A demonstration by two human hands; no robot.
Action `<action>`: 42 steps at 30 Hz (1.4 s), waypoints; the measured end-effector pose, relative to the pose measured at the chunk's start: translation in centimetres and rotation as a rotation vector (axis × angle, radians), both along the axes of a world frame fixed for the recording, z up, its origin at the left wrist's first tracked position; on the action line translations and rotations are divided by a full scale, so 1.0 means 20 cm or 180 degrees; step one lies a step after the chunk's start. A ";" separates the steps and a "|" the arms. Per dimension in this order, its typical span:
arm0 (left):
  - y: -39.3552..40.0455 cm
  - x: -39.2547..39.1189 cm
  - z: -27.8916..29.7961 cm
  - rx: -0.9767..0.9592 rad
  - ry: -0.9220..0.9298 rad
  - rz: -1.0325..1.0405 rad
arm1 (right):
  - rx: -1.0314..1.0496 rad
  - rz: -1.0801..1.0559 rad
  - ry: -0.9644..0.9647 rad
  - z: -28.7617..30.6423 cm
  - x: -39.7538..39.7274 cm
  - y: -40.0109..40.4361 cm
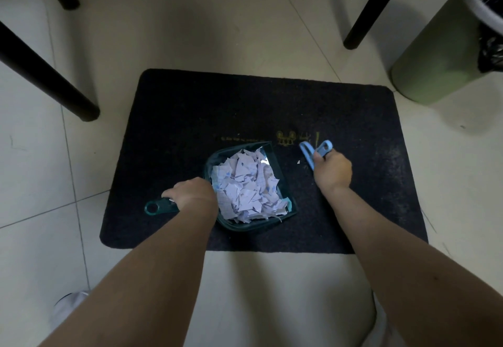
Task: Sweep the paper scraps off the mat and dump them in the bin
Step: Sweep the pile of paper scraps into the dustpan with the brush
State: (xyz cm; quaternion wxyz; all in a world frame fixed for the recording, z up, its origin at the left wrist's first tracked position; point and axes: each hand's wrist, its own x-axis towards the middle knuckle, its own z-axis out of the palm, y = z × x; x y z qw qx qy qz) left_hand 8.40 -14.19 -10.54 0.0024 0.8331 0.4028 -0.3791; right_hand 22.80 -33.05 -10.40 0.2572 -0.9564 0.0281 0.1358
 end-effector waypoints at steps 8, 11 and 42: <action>0.00 0.00 0.00 -0.0025 0.0000 0.0018 | 0.0477 -0.0244 -0.0333 0.05 0.03 -0.01; 0.00 0.00 0.00 -0.0019 0.0006 0.0020 | 0.0045 -0.0189 -0.0311 0.05 0.03 -0.02; 0.00 0.00 -0.01 -0.0031 0.0027 -0.0032 | 0.1153 -0.1785 0.0954 -0.02 0.00 -0.06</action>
